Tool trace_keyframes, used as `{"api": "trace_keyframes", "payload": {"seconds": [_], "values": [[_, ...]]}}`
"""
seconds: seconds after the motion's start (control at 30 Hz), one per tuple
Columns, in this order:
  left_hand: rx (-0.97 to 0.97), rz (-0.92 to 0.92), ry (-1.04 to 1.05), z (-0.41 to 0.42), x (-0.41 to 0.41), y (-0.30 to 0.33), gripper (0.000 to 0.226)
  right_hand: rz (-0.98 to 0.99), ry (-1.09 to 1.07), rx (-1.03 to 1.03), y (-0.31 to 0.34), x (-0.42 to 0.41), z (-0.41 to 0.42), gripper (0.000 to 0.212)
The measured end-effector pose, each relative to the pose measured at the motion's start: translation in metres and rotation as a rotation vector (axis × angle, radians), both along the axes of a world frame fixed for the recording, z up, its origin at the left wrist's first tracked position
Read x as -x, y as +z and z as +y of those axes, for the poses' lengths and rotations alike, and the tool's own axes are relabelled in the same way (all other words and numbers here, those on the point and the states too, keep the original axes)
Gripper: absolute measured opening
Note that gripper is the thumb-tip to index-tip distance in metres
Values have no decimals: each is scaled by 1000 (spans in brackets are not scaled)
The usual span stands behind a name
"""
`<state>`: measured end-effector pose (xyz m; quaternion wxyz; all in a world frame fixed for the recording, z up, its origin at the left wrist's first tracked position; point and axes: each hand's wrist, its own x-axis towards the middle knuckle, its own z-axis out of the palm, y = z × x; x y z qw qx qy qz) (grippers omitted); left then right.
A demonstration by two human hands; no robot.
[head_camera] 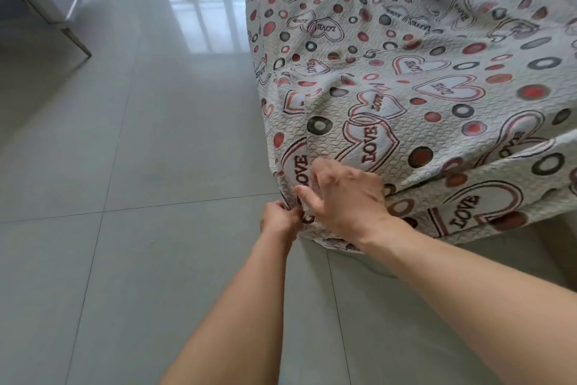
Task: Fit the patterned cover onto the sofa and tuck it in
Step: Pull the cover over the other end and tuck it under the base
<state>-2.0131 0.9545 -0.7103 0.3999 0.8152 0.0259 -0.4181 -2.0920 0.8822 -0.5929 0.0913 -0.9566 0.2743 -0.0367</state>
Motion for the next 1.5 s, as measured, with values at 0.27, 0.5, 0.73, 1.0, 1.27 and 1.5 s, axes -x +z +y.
{"api": "trace_keyframes", "payload": {"seconds": [0.27, 0.5, 0.73, 1.0, 1.27, 1.5], "values": [[422, 354, 342, -28, -77, 35, 50, 14, -128, -15, -1, -33, -13, 44], [368, 232, 390, -39, -97, 6, 25, 70, -111, 92, -3, -36, -7, 41], [195, 178, 357, -42, -86, -21, 29, -27, -42, 242, -29, -21, 3, 41], [330, 228, 120, -11, -45, 9, 18, -192, 147, 43, -50, 34, -3, 57], [460, 39, 226, 23, 63, 6, 38, -106, 72, 302, -80, 139, -27, 51], [478, -43, 301, 14, 85, 2, 50, 6, 149, 419, -71, 129, -55, 37]]}}
